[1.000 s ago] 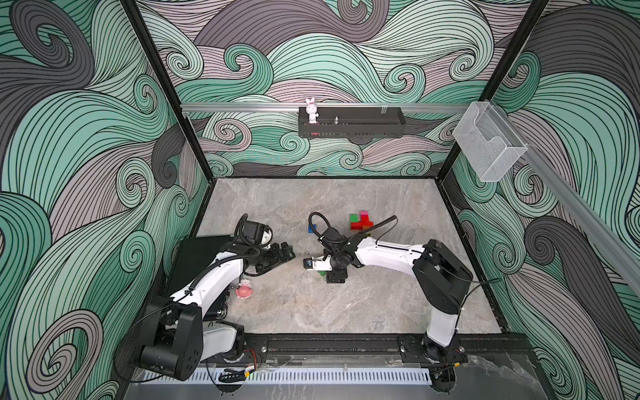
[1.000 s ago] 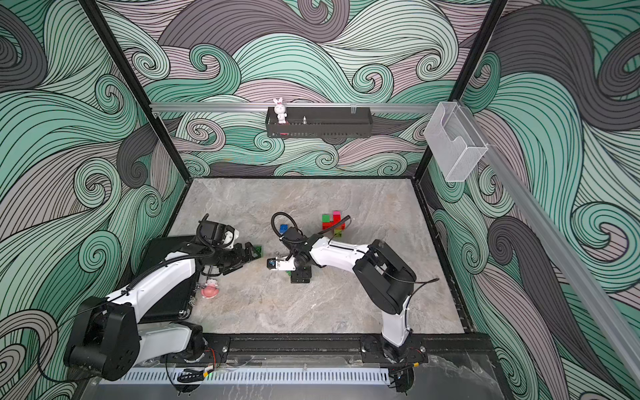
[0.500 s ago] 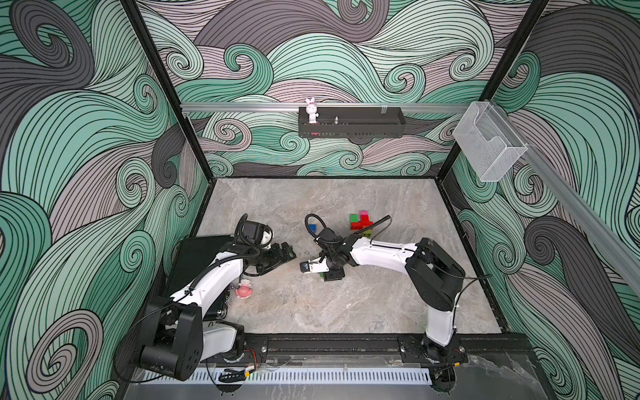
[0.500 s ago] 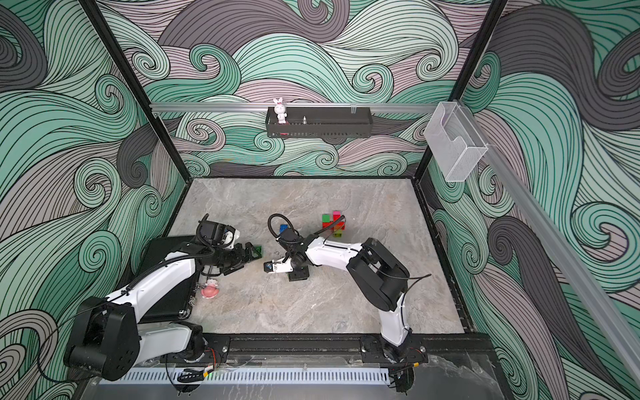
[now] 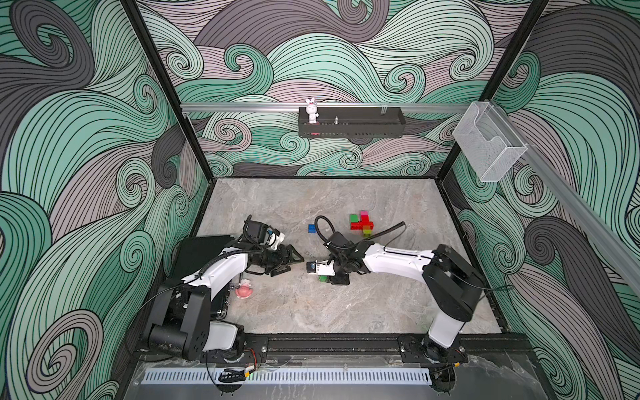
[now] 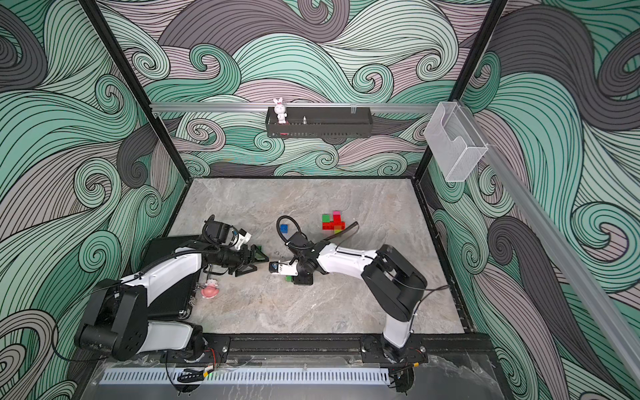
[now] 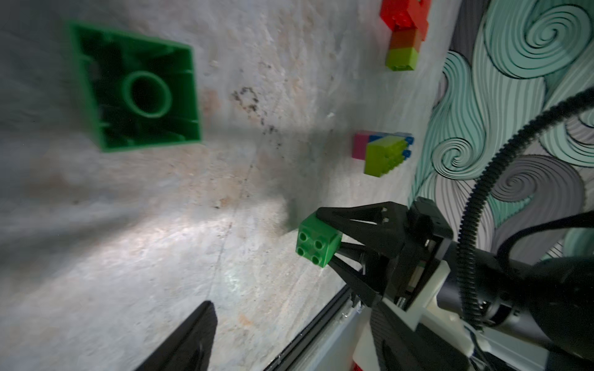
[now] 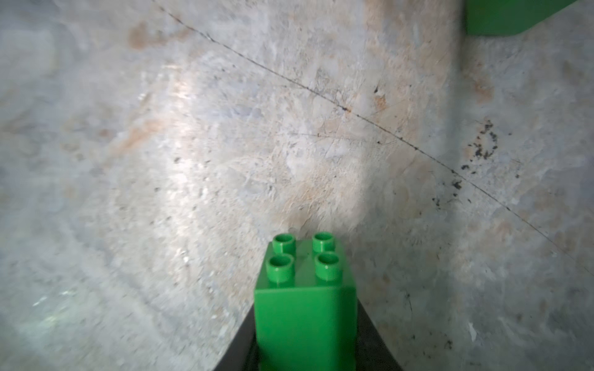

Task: Assemble the number 4 with lego
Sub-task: Pick up the lego brick from the center of the board.

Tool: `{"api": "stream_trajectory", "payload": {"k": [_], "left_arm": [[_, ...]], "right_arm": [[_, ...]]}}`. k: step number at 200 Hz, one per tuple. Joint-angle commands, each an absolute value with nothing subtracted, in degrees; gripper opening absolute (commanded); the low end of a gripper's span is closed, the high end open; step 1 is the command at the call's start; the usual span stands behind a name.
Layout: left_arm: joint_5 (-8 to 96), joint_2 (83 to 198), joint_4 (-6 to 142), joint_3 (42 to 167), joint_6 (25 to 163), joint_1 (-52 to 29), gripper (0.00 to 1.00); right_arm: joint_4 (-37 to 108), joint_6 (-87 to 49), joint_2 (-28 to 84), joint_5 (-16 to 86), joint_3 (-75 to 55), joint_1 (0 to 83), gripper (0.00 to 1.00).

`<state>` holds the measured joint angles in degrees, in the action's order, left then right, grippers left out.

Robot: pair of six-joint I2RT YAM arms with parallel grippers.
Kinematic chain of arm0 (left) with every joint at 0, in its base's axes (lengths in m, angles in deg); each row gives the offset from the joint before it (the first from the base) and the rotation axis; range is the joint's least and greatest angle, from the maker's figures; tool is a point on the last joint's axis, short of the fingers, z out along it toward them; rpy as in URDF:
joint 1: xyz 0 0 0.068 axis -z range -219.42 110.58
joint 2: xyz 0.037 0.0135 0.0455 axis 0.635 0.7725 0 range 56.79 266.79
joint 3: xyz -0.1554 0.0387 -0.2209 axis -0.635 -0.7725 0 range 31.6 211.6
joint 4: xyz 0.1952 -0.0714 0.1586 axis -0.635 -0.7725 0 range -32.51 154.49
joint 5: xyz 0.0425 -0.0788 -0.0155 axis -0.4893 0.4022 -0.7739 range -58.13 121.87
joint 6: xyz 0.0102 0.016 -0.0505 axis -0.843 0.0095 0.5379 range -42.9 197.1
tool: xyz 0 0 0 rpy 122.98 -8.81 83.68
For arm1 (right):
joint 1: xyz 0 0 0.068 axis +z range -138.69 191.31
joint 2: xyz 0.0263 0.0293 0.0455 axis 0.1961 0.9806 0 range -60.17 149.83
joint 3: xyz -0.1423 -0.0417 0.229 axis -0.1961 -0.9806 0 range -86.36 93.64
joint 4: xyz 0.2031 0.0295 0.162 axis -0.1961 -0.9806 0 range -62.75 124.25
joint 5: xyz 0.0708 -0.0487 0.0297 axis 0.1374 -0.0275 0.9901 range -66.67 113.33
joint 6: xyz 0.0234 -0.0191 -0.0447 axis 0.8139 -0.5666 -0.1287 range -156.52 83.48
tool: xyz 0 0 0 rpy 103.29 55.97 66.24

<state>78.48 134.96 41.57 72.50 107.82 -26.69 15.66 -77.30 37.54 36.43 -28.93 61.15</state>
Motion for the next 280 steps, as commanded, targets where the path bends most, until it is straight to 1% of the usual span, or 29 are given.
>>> {"api": "stream_trajectory", "payload": {"k": [1, 21, 57, 95, 125, 139, 161, 172, 196, 216, 223, 231, 241, 247, 257, 269, 280], "left_arm": [[90.15, 135.57, 41.88, 75.10, 105.37, -25.25, 0.76], [91.26, 135.45, 39.16, 77.47, 103.33, -23.12, 0.74], [92.78, 136.60, 38.67, 80.48, 102.10, -18.74, 0.73], [85.49, 141.20, 34.21, 85.04, 99.83, -14.55, 0.66], [83.39, 143.43, 33.62, 86.85, 99.72, -13.19, 0.63], [85.08, 144.28, 34.35, 86.99, 100.07, -12.75, 0.60], [90.04, 145.25, 38.07, 86.62, 101.69, -12.31, 0.53], [90.23, 145.61, 38.17, 86.70, 101.65, -12.18, 0.49], [90.32, 146.37, 37.95, 87.04, 101.45, -12.06, 0.42], [90.41, 147.06, 37.69, 87.49, 101.41, -11.74, 0.32], [90.25, 147.26, 37.62, 87.73, 101.36, -11.60, 0.27], [90.12, 147.43, 37.68, 87.91, 101.36, -11.56, 0.19], [89.63, 147.51, 37.50, 88.26, 101.19, -11.47, 0.06], [88.82, 147.37, 37.08, 88.59, 100.85, -11.47, 0.00], [86.25, 146.65, 35.60, 89.40, 99.75, -11.47, 0.00], [80.26, 145.22, 33.06, 90.52, 97.78, -11.47, 0.00], [72.68, 143.75, 31.59, 91.22, 96.21, -11.47, 0.00]], "right_arm": [[26.52, -67.18, 30.49, 42.37, -33.24, 60.09, 0.30], [32.27, -62.99, 26.05, 41.51, -37.63, 59.96, 0.30], [35.21, -59.51, 22.99, 40.68, -40.68, 60.09, 0.31], [38.44, -57.84, 21.18, 41.13, -42.24, 60.18, 0.32], [40.23, -57.00, 20.00, 40.78, -43.26, 60.25, 0.32], [40.88, -56.75, 19.55, 41.02, -43.47, 60.24, 0.32], [41.75, -56.48, 19.63, 41.12, -43.63, 60.35, 0.32], [42.41, -56.26, 19.79, 41.00, -43.73, 60.35, 0.32], [42.76, -55.86, 20.57, 41.75, -43.24, 60.61, 0.32], [43.09, -55.44, 21.33, 42.13, -42.73, 60.88, 0.32], [43.05, -55.27, 21.61, 42.30, -42.52, 60.94, 0.32], [43.12, -55.00, 21.74, 42.62, -42.42, 60.95, 0.32], [43.05, -54.64, 21.55, 42.92, -42.42, 60.95, 0.33], [42.88, -54.54, 21.27, 43.01, -42.62, 60.92, 0.36], [42.85, -54.00, 20.28, 42.80, -43.32, 60.74, 0.43], [42.03, -52.44, 18.11, 42.90, -44.48, 59.60, 0.59], [41.12, -49.74, 14.93, 43.10, -46.09, 57.74, 0.70]]}}
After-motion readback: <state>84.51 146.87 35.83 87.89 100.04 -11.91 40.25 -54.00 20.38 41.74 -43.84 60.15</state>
